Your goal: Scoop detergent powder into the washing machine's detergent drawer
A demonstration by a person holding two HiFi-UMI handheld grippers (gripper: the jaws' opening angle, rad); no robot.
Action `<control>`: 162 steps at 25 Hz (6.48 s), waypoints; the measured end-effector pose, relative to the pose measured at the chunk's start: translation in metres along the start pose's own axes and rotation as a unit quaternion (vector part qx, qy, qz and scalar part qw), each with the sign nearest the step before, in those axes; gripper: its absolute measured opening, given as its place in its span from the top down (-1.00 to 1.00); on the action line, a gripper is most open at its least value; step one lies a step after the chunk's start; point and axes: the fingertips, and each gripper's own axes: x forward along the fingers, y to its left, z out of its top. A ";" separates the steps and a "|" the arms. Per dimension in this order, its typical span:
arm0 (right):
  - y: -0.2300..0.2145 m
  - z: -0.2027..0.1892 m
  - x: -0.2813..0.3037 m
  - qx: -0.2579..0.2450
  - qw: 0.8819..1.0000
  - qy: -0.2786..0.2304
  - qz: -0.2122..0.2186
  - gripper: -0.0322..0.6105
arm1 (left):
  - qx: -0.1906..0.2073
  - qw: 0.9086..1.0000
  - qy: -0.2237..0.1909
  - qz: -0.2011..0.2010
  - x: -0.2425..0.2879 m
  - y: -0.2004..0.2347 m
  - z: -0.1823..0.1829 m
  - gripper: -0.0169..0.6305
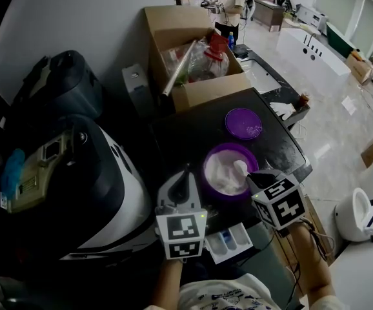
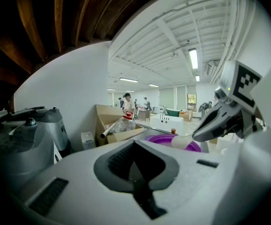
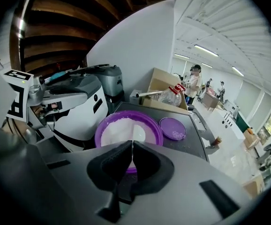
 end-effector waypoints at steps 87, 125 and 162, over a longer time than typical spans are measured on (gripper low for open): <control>0.006 0.007 -0.004 0.408 0.877 -0.134 0.215 0.84 | -0.016 1.000 -0.005 0.007 -0.005 0.000 0.004 0.94; 0.059 -0.029 -0.057 0.570 0.686 -0.251 0.377 0.84 | -0.008 0.999 0.014 0.036 -0.065 -0.022 -0.039 0.94; 0.123 -0.158 -0.097 0.626 0.696 -0.240 0.256 0.84 | -0.013 0.996 0.065 -0.054 -0.140 -0.061 -0.123 0.94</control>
